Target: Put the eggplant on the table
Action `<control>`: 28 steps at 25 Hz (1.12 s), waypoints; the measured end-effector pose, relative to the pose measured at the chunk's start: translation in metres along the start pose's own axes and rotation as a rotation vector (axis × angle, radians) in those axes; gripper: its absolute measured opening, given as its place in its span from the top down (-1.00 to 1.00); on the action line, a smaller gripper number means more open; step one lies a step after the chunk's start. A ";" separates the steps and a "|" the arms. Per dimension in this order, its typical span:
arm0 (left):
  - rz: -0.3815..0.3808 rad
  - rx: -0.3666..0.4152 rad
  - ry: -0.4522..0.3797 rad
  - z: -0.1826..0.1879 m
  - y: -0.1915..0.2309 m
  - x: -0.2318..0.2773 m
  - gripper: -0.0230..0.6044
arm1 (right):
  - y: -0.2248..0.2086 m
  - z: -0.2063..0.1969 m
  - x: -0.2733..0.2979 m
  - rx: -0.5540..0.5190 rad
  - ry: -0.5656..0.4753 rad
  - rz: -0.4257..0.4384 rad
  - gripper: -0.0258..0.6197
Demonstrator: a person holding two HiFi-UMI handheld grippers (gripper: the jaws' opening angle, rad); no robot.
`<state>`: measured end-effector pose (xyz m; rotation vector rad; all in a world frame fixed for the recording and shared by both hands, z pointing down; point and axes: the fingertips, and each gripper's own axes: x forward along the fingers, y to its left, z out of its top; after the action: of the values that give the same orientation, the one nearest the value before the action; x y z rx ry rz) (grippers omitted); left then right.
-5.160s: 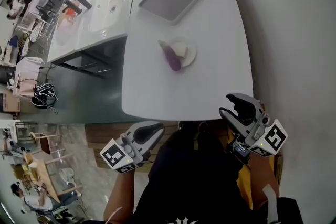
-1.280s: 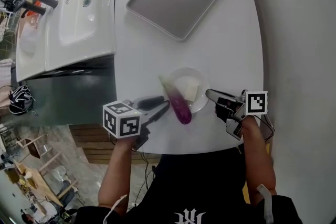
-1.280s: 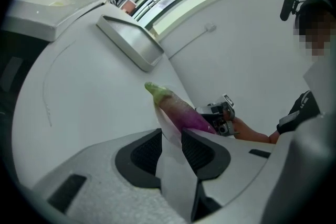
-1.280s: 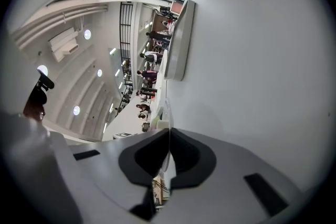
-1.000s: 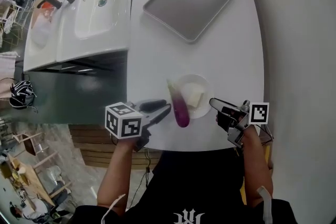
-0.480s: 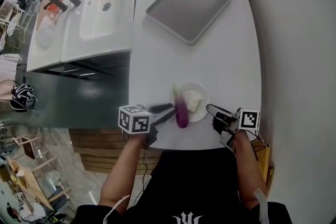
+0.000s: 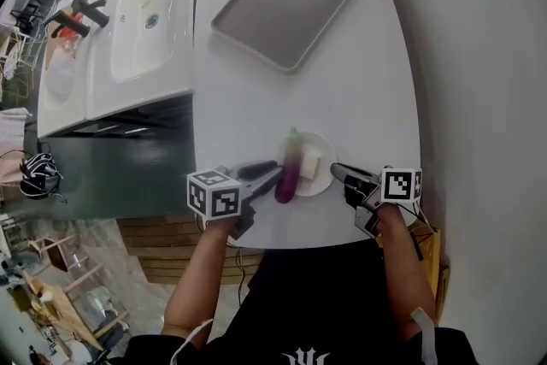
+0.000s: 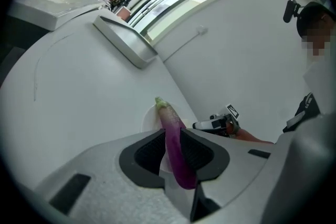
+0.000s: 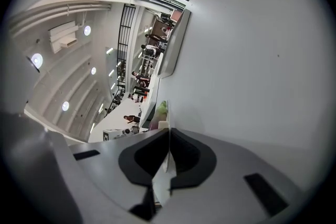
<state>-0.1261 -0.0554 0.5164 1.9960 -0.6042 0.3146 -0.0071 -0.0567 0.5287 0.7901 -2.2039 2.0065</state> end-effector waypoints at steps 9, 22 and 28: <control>0.012 0.037 0.022 0.020 0.002 0.017 0.66 | -0.010 0.036 0.017 -0.137 0.054 -0.128 0.89; 0.030 0.081 0.043 0.043 0.014 0.036 0.66 | -0.034 0.061 0.034 -0.340 0.124 -0.292 0.85; 0.036 0.079 0.047 0.044 0.014 0.040 0.66 | -0.040 0.060 0.035 -0.454 0.168 -0.377 0.78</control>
<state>-0.1016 -0.1106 0.5237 2.0493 -0.6068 0.4127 -0.0041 -0.1261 0.5689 0.8548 -2.0984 1.2869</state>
